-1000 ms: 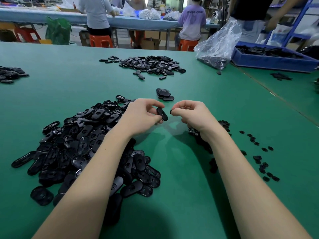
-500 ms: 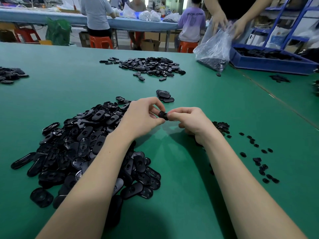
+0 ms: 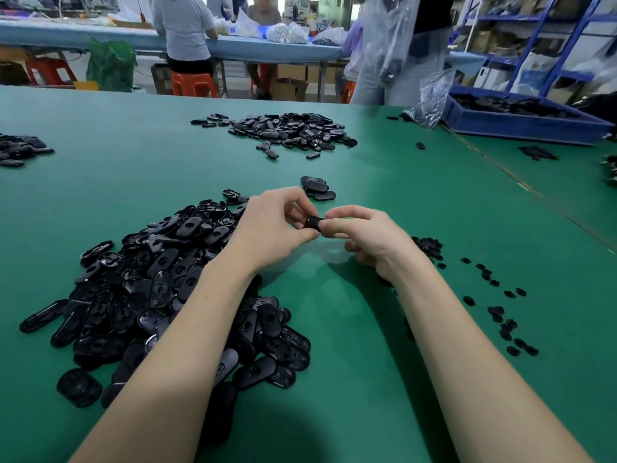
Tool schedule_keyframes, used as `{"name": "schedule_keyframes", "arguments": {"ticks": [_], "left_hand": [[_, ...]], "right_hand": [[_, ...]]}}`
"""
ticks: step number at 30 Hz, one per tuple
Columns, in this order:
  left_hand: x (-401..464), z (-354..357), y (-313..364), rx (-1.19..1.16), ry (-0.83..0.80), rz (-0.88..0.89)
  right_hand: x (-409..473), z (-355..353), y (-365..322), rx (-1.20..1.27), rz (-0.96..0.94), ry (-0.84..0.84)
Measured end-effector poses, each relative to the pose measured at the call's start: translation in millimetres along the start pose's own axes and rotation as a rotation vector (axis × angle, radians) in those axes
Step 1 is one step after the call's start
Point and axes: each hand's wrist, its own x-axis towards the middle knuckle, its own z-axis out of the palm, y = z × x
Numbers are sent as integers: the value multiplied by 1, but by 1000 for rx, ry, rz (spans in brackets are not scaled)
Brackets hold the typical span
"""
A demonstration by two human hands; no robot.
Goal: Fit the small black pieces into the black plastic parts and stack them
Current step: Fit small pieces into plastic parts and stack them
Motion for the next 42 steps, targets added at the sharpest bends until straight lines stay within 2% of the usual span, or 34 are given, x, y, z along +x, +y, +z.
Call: {"name": "schedule_keyframes", "arguments": {"ticks": [7,14,19,27,42], "left_hand": [[0,-5,2,-279,-107,-144],[2,-7,-1,-425,-153,-289],[3,-7,-2,-431,-141,-310],[3,-7,-1,-409,-131,-262],[2,4,2,-460,-41,-387]], "right_hand": [[1,-9,3,45,15,-45],[3,-14,1,100,27,-137],[3,-16,0,127,43,-142],[3,-14,3,68,-35,-102],[4,-1,6,-106,-225,17]]}}
